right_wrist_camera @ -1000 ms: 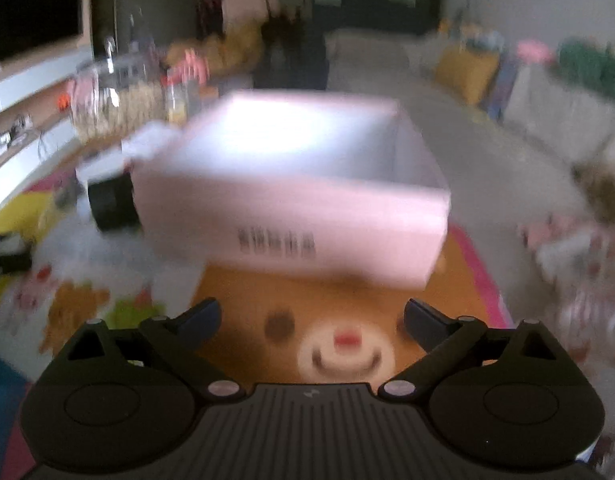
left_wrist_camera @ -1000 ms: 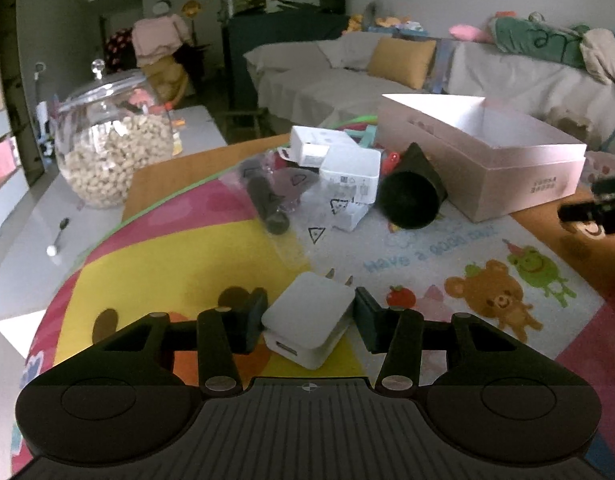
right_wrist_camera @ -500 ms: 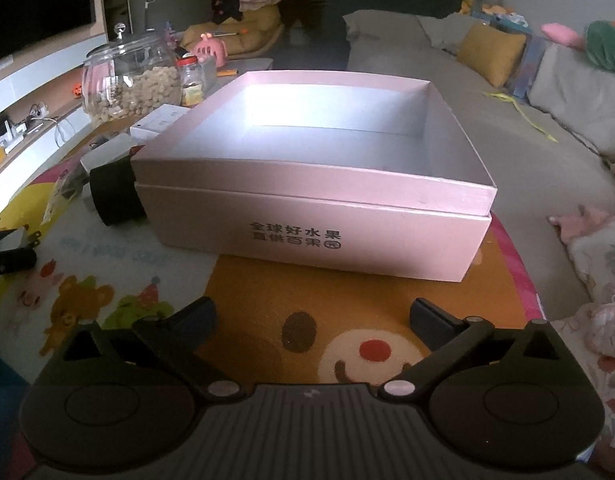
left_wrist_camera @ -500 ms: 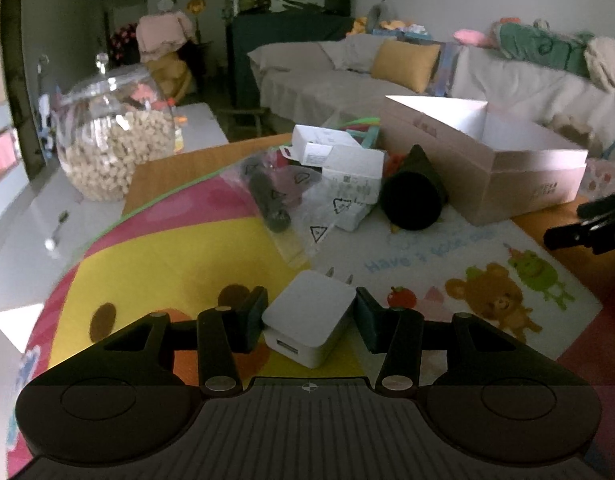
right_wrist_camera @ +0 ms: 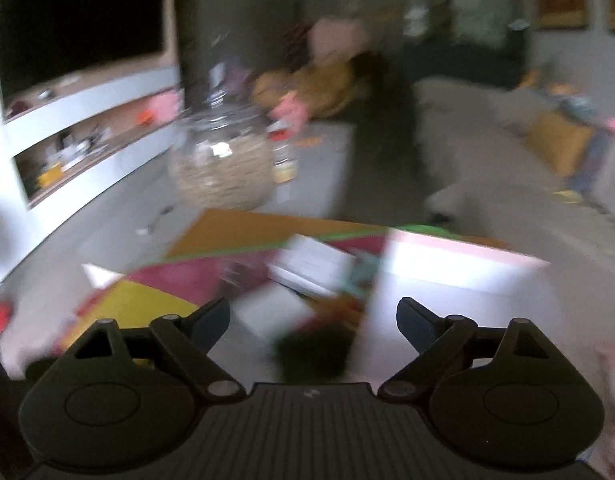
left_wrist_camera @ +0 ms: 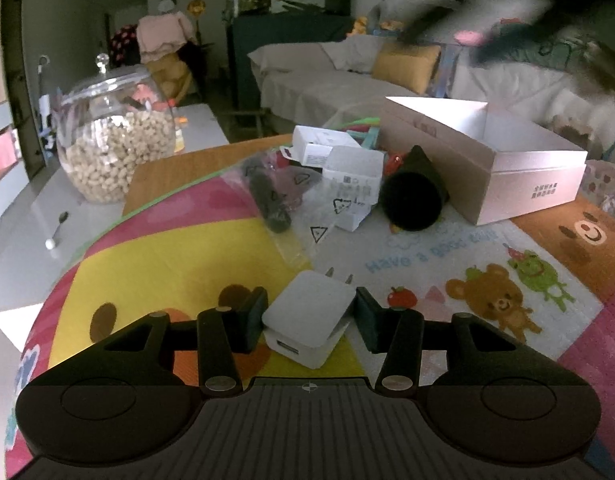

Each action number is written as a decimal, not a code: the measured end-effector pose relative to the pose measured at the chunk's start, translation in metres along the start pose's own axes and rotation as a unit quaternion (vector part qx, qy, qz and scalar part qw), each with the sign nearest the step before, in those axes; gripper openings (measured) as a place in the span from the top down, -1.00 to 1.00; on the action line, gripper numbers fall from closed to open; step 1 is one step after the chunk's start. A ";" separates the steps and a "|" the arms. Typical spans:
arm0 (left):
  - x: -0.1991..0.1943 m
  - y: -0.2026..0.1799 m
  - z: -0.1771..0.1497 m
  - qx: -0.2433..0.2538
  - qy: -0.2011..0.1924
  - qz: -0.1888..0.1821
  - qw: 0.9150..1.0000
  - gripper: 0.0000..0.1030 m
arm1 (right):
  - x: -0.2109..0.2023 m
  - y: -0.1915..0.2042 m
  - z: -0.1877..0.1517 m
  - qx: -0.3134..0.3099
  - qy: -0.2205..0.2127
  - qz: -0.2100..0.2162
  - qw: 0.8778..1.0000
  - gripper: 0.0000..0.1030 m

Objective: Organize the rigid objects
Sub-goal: 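Grasp the black item in clear plastic bag with the right gripper while the left lifts the charger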

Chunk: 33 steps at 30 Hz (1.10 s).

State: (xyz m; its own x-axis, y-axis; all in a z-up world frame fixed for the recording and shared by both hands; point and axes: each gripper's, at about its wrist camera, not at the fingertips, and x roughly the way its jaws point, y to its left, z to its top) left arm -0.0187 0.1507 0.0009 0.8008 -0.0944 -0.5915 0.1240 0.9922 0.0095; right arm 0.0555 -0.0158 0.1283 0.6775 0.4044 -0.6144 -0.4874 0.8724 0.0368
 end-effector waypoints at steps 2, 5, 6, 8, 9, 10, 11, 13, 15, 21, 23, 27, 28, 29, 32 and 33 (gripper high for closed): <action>0.000 0.001 0.000 -0.003 0.000 -0.002 1.000 -0.01 | 0.041 0.025 0.031 -0.013 0.060 0.027 0.998 -0.52; 0.000 0.002 0.000 -0.008 -0.001 -0.005 1.000 0.00 | 0.108 0.058 0.048 -0.048 0.129 0.022 0.990 -0.25; 0.000 0.002 0.000 -0.010 -0.001 -0.007 1.000 0.00 | 0.125 0.066 0.045 -0.059 0.143 0.009 0.988 -0.24; 0.000 0.004 0.000 -0.015 -0.001 -0.010 1.000 0.00 | 0.160 0.072 0.039 -0.062 0.177 -0.006 0.982 -0.15; 0.000 0.006 0.000 -0.019 -0.001 -0.013 1.000 0.00 | 0.172 0.070 0.036 -0.052 0.191 -0.005 0.980 -0.10; 0.000 0.007 0.000 -0.022 -0.002 -0.016 1.000 0.00 | 0.183 0.065 0.033 -0.038 0.208 0.003 0.977 -0.06; -0.001 0.008 0.000 -0.024 -0.002 -0.017 1.000 0.00 | 0.184 0.064 0.032 -0.035 0.196 0.003 0.980 0.22; -0.001 0.008 0.000 -0.026 -0.002 -0.018 0.999 0.00 | 0.183 0.069 0.032 -0.050 0.204 0.036 0.977 0.51; -0.001 0.007 0.000 -0.026 -0.003 -0.017 1.000 0.00 | 0.174 0.073 0.029 -0.060 0.204 0.054 0.976 0.61; -0.008 0.007 -0.001 -0.033 -0.018 -0.002 0.999 0.01 | 0.087 0.042 0.018 -0.035 0.149 0.126 0.980 0.61; -0.013 0.004 -0.001 -0.030 -0.030 0.004 0.999 0.01 | 0.049 0.020 0.008 -0.031 0.118 0.123 0.985 0.62; -0.023 -0.020 0.000 -0.018 -0.027 -0.001 0.999 0.01 | -0.023 -0.030 -0.030 0.010 0.051 0.096 0.994 0.62; -0.025 -0.028 0.001 -0.014 -0.024 -0.008 1.000 0.01 | -0.036 -0.045 -0.038 0.025 0.040 0.088 0.995 0.62; -0.029 -0.039 0.004 -0.006 -0.021 -0.019 1.000 0.01 | -0.052 -0.071 -0.056 0.058 0.025 0.079 0.995 0.62; -0.042 -0.067 0.023 0.015 -0.032 -0.062 0.997 0.01 | -0.073 -0.093 -0.076 0.086 0.011 0.069 0.994 0.62; -0.047 -0.077 0.034 0.019 -0.044 -0.076 0.996 0.01 | -0.083 -0.104 -0.084 0.094 0.002 0.057 0.994 0.61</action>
State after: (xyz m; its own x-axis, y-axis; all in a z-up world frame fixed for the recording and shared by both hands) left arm -0.0455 0.0763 0.0556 0.8191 -0.2509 -0.5158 0.2680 0.9625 -0.0426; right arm 0.0034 -0.1628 0.1088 0.6213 0.5028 -0.6009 -0.4489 0.8570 0.2530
